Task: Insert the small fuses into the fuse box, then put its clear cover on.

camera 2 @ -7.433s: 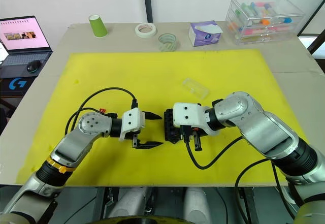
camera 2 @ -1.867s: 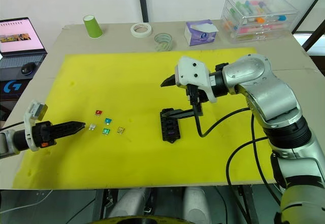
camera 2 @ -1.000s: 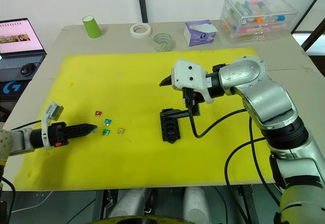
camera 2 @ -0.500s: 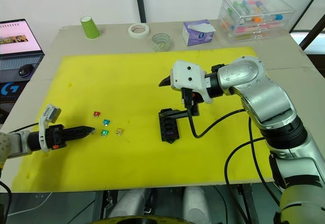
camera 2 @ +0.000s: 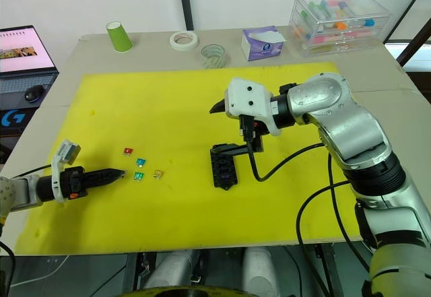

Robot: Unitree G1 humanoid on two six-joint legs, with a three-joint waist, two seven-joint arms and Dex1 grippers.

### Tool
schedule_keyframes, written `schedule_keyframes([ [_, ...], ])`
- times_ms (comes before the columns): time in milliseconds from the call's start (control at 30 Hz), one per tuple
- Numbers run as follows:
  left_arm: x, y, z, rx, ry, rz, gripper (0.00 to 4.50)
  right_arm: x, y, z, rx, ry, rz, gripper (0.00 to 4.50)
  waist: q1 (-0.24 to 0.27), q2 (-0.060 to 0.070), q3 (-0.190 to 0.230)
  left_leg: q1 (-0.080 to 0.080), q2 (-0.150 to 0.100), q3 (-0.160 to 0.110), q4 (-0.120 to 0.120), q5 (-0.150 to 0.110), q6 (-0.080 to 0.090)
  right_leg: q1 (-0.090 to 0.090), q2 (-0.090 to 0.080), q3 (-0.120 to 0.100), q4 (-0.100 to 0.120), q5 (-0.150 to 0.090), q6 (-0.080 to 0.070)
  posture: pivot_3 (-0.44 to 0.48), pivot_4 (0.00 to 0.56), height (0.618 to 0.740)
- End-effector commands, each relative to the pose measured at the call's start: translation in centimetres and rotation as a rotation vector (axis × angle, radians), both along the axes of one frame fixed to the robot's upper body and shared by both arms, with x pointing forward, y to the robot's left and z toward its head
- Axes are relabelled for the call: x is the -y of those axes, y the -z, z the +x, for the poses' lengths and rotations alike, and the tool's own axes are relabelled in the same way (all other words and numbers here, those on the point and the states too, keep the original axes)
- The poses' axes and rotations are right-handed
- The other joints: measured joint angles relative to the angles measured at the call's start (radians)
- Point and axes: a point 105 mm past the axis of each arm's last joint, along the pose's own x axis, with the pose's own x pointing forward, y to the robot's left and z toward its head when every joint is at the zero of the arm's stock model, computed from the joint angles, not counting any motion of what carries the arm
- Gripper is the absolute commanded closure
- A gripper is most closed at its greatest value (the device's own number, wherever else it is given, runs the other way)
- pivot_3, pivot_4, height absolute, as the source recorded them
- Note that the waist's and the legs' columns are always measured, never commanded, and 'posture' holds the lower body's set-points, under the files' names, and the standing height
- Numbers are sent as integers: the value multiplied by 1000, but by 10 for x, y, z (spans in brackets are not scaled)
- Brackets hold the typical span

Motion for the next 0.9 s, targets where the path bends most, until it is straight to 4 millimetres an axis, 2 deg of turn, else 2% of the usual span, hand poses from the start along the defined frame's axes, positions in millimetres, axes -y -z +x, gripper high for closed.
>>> schedule_keyframes([
  [33, -5, 22, -9, -98, -26, 50, 2863, -5, -11, -1, 59, -25, 4, 0, 0, 0, 0, 0, 0, 0, 0, 0, 0, 0, 0, 0, 0, 0, 0, 0, 150, 740],
  [100, -6, 23, -9, -100, -29, 57, 3357, -5, -10, -2, 60, -27, 5, 0, 0, 0, 0, 0, 0, 0, 0, 0, 0, 0, 0, 0, 0, 0, 0, 0, 150, 740],
  [367, -9, 23, -10, -99, -37, 69, 3357, -5, -9, -2, 60, -33, 0, 0, 0, 0, 0, 0, 0, 0, 0, 0, 0, 0, 0, 0, 0, 0, 0, 0, 150, 740],
  [467, -10, 24, -10, -99, -38, 77, 3927, -6, -8, -1, 64, -37, -5, 0, 0, 0, 0, 0, 0, 0, 0, 0, 0, 0, 0, 0, 0, 0, 0, 0, 150, 740],
  [767, -12, 25, -13, -97, -37, 85, 3927, -6, -9, -2, 73, -49, -16, 0, -1, 0, 0, 0, 0, 0, 0, 0, 0, 0, 0, 0, 0, 0, 0, 0, 150, 740],
  [800, -13, 25, -13, -96, -37, 86, 4292, -5, -9, -2, 74, -49, -18, 0, -1, 0, 0, 0, 0, 0, 0, 0, 0, 0, 0, 0, 1, 0, 0, 0, 150, 740],
  [833, -13, 24, -13, -94, -39, 86, 4464, -5, -9, -2, 73, -50, -20, 0, -1, 0, 0, 0, 0, 0, 0, 0, 0, 0, 0, 0, 1, 0, 0, 0, 150, 740],
  [900, -13, 24, -13, -91, -41, 88, 4464, -5, -9, -2, 71, -52, -21, 0, -1, 1, 0, 0, 0, 0, 0, 0, 0, 0, 0, 0, 1, 0, 0, 0, 150, 740],
])
